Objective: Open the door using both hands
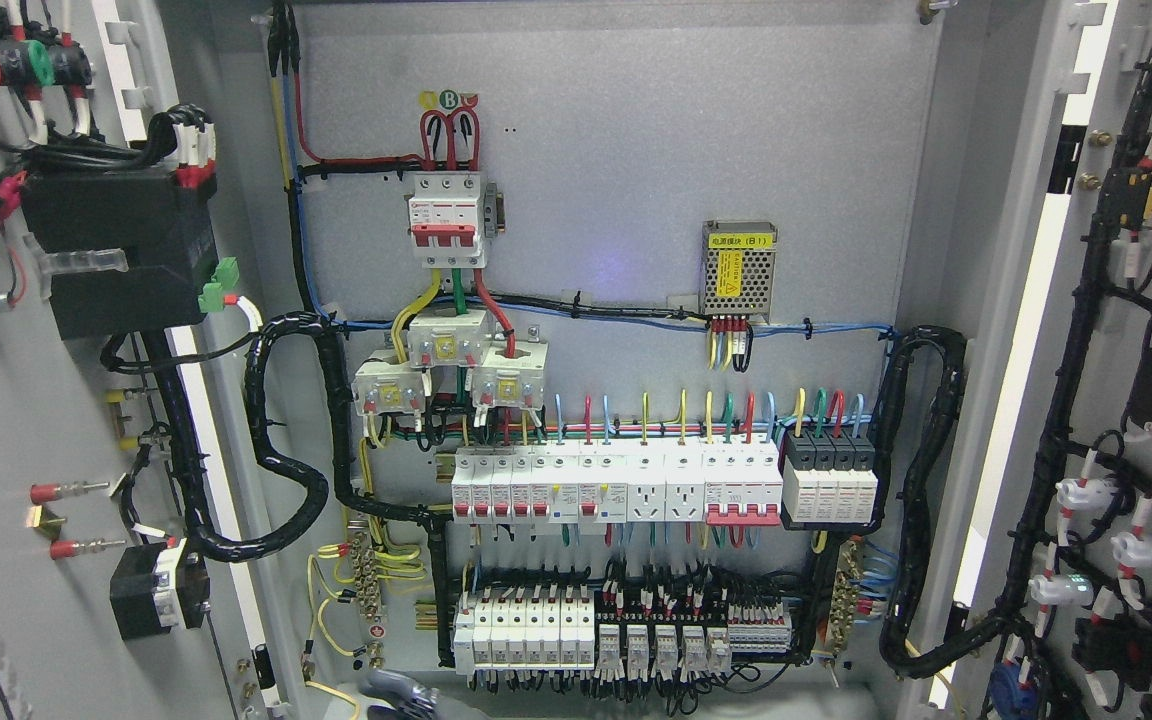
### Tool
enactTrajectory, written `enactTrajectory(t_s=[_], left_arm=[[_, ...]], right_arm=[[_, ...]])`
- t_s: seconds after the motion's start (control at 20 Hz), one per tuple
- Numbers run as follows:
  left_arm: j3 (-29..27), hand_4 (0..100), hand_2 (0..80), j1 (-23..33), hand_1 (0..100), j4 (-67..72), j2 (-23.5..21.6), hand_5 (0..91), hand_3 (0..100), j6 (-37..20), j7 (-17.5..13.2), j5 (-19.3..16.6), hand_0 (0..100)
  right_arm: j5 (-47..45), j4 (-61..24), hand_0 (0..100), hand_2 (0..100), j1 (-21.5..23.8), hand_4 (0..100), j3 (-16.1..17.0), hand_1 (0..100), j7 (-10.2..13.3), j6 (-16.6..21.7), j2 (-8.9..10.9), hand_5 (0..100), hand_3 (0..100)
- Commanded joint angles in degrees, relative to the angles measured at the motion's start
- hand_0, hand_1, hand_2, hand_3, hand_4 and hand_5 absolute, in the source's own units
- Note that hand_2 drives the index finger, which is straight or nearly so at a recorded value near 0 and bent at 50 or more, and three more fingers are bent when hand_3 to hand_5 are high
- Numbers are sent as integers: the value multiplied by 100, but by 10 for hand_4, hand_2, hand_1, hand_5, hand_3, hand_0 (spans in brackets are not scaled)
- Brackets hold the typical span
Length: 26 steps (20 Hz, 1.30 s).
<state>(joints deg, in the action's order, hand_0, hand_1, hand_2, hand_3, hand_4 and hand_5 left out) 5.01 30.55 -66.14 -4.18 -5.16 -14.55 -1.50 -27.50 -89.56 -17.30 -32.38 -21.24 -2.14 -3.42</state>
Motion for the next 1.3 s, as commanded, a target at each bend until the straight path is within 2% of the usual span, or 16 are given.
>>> enactTrajectory(t_s=[0.0, 0.2, 0.35, 0.5, 0.65, 0.8, 1.0, 1.1, 1.25], left_arm=[[-44, 0, 0, 460, 0, -3088, -338, 0, 0, -46, -4, 158, 0], [-88, 0, 0, 539, 0, -3484, -338, 0, 0, -397, -4, 158, 0], [-97, 0, 0, 583, 0, -3747, -338, 0, 0, -660, -38, 158, 0], [-97, 0, 0, 654, 0, -3801, -338, 0, 0, -1432, -328, 141, 0], [-106, 0, 0, 689, 0, -3819, -338, 0, 0, -1943, -329, 141, 0], [-115, 0, 0, 741, 0, -3819, -347, 0, 0, -2706, -311, 158, 0], [-141, 0, 0, 759, 0, -3897, -338, 0, 0, -3866, -294, 237, 0], [-193, 0, 0, 759, 0, -4011, -329, 0, 0, -4105, -276, 421, 0], [-342, 0, 0, 759, 0, -4362, -320, 0, 0, -4133, -224, 641, 0]], right_arm=[[8, -992, 381, 0, 937, 0, 303, 0, 6, 389, 1079, 0, 0], [8, -1370, 381, 0, 1517, 0, 496, 0, 6, 907, 1388, 0, 0], [8, -1634, 381, 0, 1930, 0, 715, 0, 6, 1539, 1660, 0, 0], [8, -1836, 381, 0, 2317, 0, 1005, 0, 6, 2154, 1985, 0, 0], [8, -1951, 381, 0, 2765, 0, 1129, 0, 6, 2761, 2293, 0, 0], [8, -2029, 381, 0, 3047, 0, 1260, 0, 6, 3175, 2425, 0, 0], [130, -2232, 381, 0, 3276, 0, 1611, 0, 6, 3658, 2566, 0, 0], [271, -2398, 381, 0, 3407, 0, 1814, 0, 6, 3791, 2653, 0, 0], [386, -2706, 381, 0, 3540, 0, 2147, 0, 6, 3931, 2777, 0, 0]])
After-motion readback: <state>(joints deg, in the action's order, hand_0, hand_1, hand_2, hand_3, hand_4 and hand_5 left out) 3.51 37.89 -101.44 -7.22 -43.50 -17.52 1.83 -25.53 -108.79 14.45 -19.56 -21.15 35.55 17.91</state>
